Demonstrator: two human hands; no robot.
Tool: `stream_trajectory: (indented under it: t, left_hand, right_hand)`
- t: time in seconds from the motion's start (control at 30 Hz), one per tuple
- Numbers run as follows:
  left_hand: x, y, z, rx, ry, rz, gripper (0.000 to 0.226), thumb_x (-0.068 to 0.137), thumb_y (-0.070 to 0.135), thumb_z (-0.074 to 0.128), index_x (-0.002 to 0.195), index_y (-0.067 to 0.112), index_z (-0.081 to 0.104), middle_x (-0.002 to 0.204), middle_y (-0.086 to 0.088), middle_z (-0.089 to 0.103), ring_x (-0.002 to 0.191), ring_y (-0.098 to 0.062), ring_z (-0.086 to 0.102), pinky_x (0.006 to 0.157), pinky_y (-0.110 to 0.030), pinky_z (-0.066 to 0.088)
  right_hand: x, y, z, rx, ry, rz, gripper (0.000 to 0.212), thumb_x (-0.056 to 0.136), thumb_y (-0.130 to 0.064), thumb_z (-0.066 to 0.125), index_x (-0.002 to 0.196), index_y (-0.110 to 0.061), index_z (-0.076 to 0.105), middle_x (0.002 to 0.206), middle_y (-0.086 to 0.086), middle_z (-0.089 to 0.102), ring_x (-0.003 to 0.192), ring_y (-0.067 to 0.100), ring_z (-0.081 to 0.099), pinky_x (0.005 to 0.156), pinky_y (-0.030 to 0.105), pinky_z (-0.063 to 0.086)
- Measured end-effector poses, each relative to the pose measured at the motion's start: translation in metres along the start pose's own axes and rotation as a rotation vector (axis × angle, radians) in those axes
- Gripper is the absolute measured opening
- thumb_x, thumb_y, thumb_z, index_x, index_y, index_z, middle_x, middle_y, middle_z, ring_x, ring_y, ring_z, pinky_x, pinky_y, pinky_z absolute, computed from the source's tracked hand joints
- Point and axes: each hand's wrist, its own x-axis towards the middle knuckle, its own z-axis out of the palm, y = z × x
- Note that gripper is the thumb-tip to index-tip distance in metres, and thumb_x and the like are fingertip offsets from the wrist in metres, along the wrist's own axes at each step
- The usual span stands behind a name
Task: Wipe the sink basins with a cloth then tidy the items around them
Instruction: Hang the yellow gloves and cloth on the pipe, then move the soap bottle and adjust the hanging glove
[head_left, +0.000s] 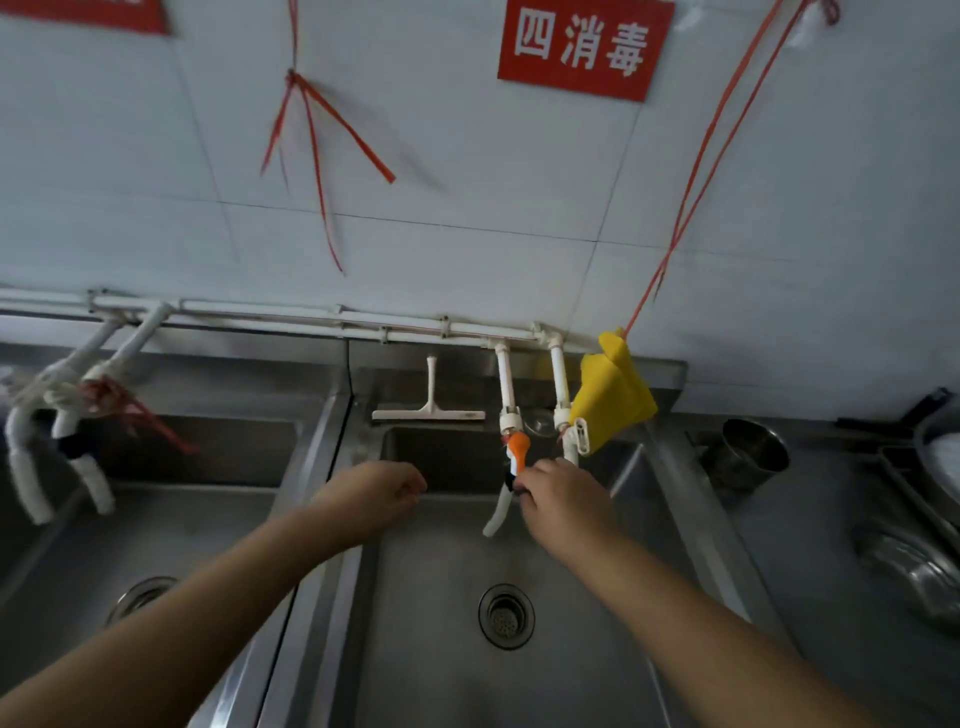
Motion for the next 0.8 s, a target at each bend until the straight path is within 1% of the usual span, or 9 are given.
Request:
stream_trajectory:
  t: [0.07,0.13,0.23,0.33,0.4,0.57,0.67,0.73,0.8]
  left_hand:
    - [-0.025,-0.015,0.010,0.049,0.015,-0.071,0.026,0.096,0.032,0.045,0.118,0.032,0.057,0.116,0.005,0.062,0.104,-0.012,0.058,0.091,-0.032,0.049]
    - [-0.050,-0.027,0.023,0.109,0.037,-0.147,0.028,0.097,0.031,0.043,0.121,0.030,0.056,0.121,0.006,0.061,0.109,-0.014,0.058,0.092,-0.031,0.048]
    - [-0.091,-0.045,0.043,0.284,0.025,-0.239,0.033,0.096,0.030,0.042,0.128,0.028,0.052,0.128,0.004,0.056,0.115,-0.018,0.054,0.092,-0.033,0.047]
    - [-0.140,-0.062,0.055,0.376,0.000,-0.340,0.033,0.096,0.030,0.041,0.126,0.025,0.052,0.125,0.001,0.056,0.115,-0.021,0.054,0.092,-0.035,0.046]
    - [-0.177,-0.075,0.060,0.370,0.019,-0.425,0.032,0.095,0.031,0.040,0.124,0.025,0.054,0.124,0.002,0.057,0.115,-0.020,0.054,0.091,-0.035,0.047]
    - [-0.281,-0.115,0.052,0.310,0.116,-0.627,0.031,0.095,0.031,0.042,0.124,0.025,0.054,0.121,0.003,0.058,0.112,-0.018,0.056,0.090,-0.036,0.050]
    - [-0.342,-0.144,0.045,0.249,0.200,-0.723,0.031,0.095,0.033,0.042,0.122,0.026,0.056,0.123,0.005,0.059,0.113,-0.017,0.057,0.090,-0.035,0.050]
    - [-0.379,-0.163,0.041,0.187,0.269,-0.778,0.031,0.094,0.033,0.042,0.121,0.030,0.057,0.124,0.008,0.060,0.112,-0.014,0.058,0.089,-0.033,0.051]
    - [-0.413,-0.183,0.035,0.170,0.326,-0.791,0.031,0.094,0.034,0.040,0.119,0.032,0.059,0.121,0.011,0.061,0.108,-0.011,0.059,0.085,-0.030,0.051]
  right_hand:
    - [-0.004,-0.011,0.010,0.007,-0.038,-0.058,0.023,0.092,-0.019,0.047,0.106,-0.017,0.066,0.102,0.002,0.064,0.099,0.022,0.055,0.077,0.034,0.046]
    - [-0.009,-0.021,0.021,0.027,-0.079,-0.107,0.024,0.093,-0.018,0.046,0.106,-0.018,0.065,0.102,0.000,0.063,0.100,0.020,0.055,0.077,0.033,0.046]
    - [-0.018,-0.041,0.039,0.037,-0.151,-0.182,0.023,0.094,-0.020,0.044,0.106,-0.021,0.064,0.103,-0.004,0.062,0.101,0.016,0.055,0.081,0.033,0.048]
    - [-0.031,-0.070,0.053,0.032,-0.246,-0.260,0.023,0.094,-0.020,0.043,0.105,-0.021,0.064,0.102,-0.005,0.061,0.101,0.015,0.054,0.085,0.033,0.047]
    - [-0.037,-0.094,0.059,0.005,-0.304,-0.326,0.024,0.094,-0.021,0.042,0.105,-0.020,0.063,0.103,-0.003,0.061,0.100,0.017,0.055,0.083,0.035,0.048]
    - [-0.047,-0.166,0.075,-0.105,-0.419,-0.467,0.024,0.093,-0.024,0.041,0.103,-0.020,0.063,0.106,0.001,0.063,0.099,0.020,0.057,0.077,0.031,0.046]
    - [-0.053,-0.223,0.079,-0.164,-0.440,-0.553,0.025,0.094,-0.025,0.041,0.101,-0.016,0.063,0.105,0.004,0.064,0.097,0.023,0.059,0.071,0.030,0.044]
    - [-0.057,-0.265,0.081,-0.156,-0.430,-0.587,0.025,0.094,-0.025,0.042,0.101,-0.016,0.064,0.105,0.004,0.064,0.096,0.024,0.060,0.073,0.031,0.046]
    - [-0.059,-0.308,0.086,-0.150,-0.408,-0.628,0.026,0.094,-0.026,0.040,0.103,-0.018,0.063,0.107,0.003,0.061,0.097,0.023,0.059,0.074,0.031,0.045]
